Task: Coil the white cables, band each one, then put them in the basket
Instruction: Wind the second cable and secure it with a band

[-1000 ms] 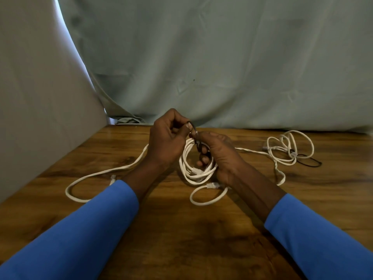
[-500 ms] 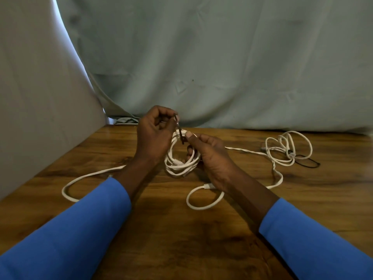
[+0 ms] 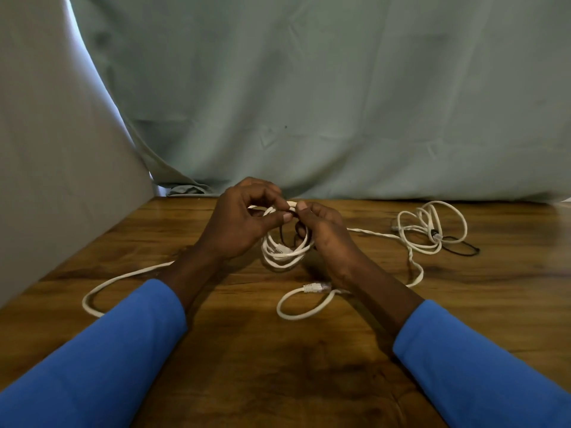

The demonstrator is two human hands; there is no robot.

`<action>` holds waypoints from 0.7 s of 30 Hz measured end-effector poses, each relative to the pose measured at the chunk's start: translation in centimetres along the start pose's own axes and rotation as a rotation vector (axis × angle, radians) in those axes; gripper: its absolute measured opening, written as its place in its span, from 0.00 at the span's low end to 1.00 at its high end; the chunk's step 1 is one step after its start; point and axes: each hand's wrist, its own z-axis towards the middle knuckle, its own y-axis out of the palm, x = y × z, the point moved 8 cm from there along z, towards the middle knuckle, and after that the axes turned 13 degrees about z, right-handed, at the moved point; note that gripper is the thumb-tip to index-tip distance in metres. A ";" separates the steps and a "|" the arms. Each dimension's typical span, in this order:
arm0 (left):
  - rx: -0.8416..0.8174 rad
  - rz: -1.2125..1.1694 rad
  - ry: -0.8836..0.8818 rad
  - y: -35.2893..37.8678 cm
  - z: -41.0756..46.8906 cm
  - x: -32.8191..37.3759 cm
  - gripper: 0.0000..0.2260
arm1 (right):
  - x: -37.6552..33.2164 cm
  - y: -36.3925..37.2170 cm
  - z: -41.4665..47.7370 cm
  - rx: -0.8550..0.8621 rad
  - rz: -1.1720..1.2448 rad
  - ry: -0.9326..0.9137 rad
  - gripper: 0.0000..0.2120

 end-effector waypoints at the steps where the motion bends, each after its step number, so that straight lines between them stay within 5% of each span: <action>1: -0.018 -0.032 -0.024 0.1 0.0 -0.3 0.11 | 0.0 0.0 0.1 -0.008 -0.025 -0.003 0.11; 5: -0.131 -0.168 -0.167 1.1 -0.4 -1.2 0.19 | 0.0 0.3 0.3 -0.027 -0.010 0.002 0.07; 12: -0.224 0.050 -0.160 2.3 -0.9 -1.1 0.16 | -0.6 0.2 -0.2 -0.066 0.119 0.002 0.04; 16: -0.369 -0.126 -0.156 3.6 -1.3 -0.6 0.09 | -1.0 0.8 -0.7 -0.109 0.200 0.009 0.04; 21: -0.362 0.014 -0.092 2.5 -1.1 -0.4 0.13 | -1.6 -0.6 0.0 -0.115 -0.093 -0.114 0.06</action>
